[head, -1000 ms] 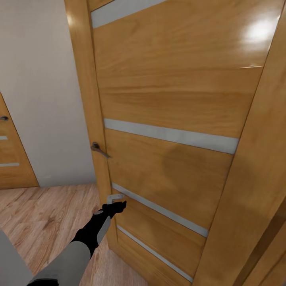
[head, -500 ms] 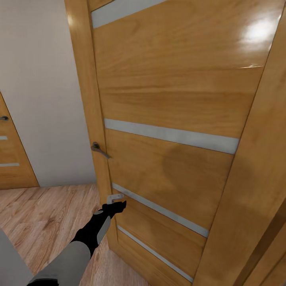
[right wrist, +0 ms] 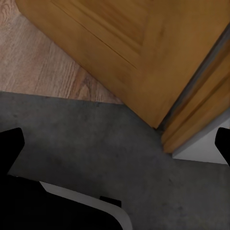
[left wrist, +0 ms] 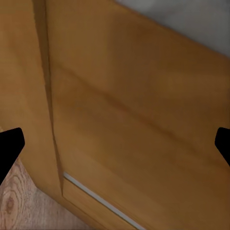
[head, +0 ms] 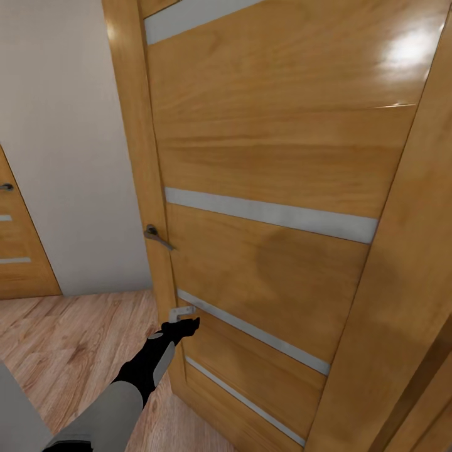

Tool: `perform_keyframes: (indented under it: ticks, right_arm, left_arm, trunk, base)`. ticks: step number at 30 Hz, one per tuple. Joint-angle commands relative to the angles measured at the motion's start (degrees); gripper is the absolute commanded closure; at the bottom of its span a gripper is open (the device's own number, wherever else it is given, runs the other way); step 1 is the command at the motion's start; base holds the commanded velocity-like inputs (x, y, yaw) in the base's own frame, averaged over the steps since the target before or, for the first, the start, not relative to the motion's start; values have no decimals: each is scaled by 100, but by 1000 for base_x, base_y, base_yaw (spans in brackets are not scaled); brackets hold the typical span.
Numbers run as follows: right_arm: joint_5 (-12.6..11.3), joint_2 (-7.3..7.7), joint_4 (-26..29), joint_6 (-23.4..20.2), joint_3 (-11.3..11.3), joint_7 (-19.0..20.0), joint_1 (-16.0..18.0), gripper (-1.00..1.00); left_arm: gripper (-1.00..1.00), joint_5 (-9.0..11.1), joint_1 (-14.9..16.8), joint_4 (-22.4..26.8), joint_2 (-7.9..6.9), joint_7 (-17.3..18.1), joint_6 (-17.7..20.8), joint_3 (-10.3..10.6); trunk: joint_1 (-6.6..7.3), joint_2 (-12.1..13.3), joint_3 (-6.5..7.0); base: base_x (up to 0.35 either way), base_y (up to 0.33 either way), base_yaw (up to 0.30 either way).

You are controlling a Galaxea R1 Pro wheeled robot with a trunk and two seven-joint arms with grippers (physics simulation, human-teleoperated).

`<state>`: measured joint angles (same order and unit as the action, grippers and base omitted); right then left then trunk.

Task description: Move the two storage containers from the living room to the garage. In the garage, place one container on the floor and stack the other container on top of it (either order is fine).

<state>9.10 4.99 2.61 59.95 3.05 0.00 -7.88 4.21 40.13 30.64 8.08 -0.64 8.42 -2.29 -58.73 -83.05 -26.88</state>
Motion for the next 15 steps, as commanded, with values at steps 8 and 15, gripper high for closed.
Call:
perform_keyframes:
  ticks: [8, 15]
  right_arm:
    - [-6, 2, 4, 5, 43, 8, -3, -100]
    - [-13, 2, 3, 5, 27, -7, -3, -100]
  left_arm:
    - [-100, 45, -1, 12, 1, -7, 37, -17]
    - [-100, 37, 2, 12, 1, -7, 30, -17]
  trunk:
    - [0, -3, -5]
    - [0, -3, -5]
  base:
    - [0, 0, 0]
    - [0, 0, 0]
